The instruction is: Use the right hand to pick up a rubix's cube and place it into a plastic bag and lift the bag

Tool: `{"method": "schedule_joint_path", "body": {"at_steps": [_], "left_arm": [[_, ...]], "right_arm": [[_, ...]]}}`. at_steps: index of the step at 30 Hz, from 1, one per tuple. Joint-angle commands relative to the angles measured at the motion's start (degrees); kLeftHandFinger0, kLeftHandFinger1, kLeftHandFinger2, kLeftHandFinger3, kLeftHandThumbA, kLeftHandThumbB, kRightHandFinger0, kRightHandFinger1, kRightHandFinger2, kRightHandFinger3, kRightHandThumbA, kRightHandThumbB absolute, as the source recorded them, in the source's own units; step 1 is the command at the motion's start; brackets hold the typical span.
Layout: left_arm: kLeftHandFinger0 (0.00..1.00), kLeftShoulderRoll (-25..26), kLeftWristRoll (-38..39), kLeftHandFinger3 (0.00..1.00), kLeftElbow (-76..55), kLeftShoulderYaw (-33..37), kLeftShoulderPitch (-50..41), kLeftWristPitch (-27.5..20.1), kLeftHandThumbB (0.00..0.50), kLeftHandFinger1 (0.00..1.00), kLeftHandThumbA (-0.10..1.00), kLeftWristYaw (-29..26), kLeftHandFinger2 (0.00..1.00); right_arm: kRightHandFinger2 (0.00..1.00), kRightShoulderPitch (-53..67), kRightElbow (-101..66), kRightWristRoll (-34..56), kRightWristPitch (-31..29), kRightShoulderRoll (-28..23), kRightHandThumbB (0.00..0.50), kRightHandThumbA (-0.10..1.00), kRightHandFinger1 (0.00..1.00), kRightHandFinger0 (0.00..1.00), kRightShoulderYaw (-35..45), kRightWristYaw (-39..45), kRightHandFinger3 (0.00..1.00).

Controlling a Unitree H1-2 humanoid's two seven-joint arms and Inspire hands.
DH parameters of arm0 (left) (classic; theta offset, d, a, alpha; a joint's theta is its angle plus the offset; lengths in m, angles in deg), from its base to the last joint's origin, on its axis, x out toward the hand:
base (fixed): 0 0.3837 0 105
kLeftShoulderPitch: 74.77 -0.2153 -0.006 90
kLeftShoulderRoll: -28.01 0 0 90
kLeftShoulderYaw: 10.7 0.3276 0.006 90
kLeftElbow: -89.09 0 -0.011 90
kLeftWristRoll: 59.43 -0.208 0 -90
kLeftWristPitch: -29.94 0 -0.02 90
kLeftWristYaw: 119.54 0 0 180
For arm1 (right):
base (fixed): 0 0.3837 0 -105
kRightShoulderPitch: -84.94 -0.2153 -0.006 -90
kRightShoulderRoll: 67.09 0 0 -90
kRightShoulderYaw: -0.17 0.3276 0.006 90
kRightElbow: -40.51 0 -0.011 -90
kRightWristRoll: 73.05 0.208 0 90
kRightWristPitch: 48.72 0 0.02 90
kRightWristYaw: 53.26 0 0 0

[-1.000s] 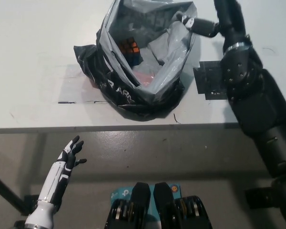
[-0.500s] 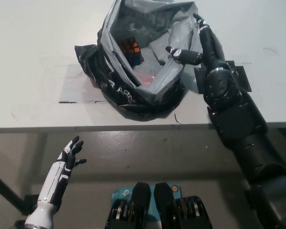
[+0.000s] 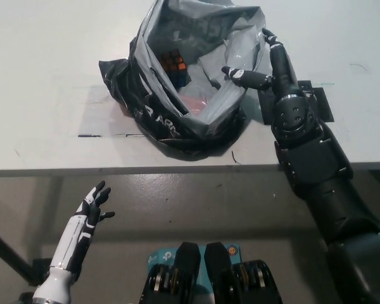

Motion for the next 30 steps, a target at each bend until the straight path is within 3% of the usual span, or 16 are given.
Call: {"method": "schedule_joint_path", "body": {"at_steps": [1, 10, 15, 24, 30], "left_arm": [[0.86, 0.5, -0.2, 1.0, -1.7, -0.3, -0.1, -1.3, 0.186, 1.0, 1.0, -0.2, 1.0], [0.85, 0.4, -0.2, 1.0, -1.2, -0.4, 0.0, -1.9, 0.189, 1.0, 1.0, -0.3, 1.0], [0.86, 0.5, -0.5, 1.0, -1.4, -0.4, -0.1, -1.8, 0.179, 1.0, 1.0, -0.4, 1.0], [0.86, 0.6, -0.2, 1.0, -1.2, -0.4, -0.2, -2.1, 0.174, 1.0, 1.0, -0.2, 1.0], [0.86, 0.4, -0.3, 1.0, -1.6, -0.5, -0.3, -1.5, 0.176, 1.0, 1.0, -0.4, 1.0]], "right_arm": [[1.0, -3.9, -1.0, 2.0, 0.0, 0.8, 0.386, 0.91, 1.0, 1.0, 1.6, -3.3, 1.0], [1.0, -4.0, -1.6, 2.8, -1.6, 2.2, 0.368, 0.89, 1.0, 1.0, 3.5, -8.3, 1.0], [1.0, -4.1, -1.1, 1.2, -2.8, 2.4, 0.369, 0.93, 1.0, 1.0, 3.0, -11.6, 1.0], [1.0, -3.8, 0.2, 5.6, -3.4, 3.4, 0.355, 0.85, 1.0, 1.0, 5.0, -8.8, 1.0], [1.0, -5.0, 4.0, 14.1, -3.8, 4.2, 0.352, 0.84, 1.0, 1.0, 11.0, -2.8, 1.0]]}}
